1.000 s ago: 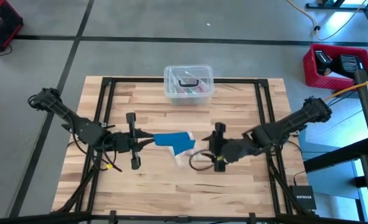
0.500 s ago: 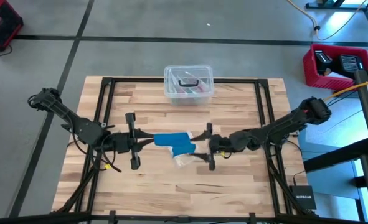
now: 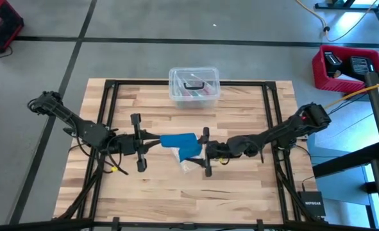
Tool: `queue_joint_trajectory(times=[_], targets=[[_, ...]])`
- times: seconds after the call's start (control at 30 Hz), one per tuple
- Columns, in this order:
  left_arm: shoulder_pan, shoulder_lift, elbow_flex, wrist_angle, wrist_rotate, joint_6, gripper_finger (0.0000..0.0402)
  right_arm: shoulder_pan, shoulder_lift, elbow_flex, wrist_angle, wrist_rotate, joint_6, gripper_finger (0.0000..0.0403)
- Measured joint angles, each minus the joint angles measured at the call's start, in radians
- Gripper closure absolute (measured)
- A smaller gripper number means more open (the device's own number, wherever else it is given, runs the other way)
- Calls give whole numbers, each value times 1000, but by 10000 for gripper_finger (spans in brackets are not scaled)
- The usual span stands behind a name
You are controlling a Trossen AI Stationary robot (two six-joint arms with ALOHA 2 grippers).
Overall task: Roll bandage
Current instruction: Roll the blue bandage
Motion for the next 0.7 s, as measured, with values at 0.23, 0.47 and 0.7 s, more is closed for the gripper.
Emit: queue_joint_trajectory(times=[0.23, 0.47, 0.7], targets=[[-2, 0, 0, 63, 0, 21, 400, 0, 18, 16, -10, 1, -31, 338], [-26, -2, 0, 219, 0, 86, 400, 1, 18, 18, -82, 47, -44, 383], [-49, -7, 50, 278, -1, 158, 400, 1, 26, 18, -163, 71, -9, 391]])
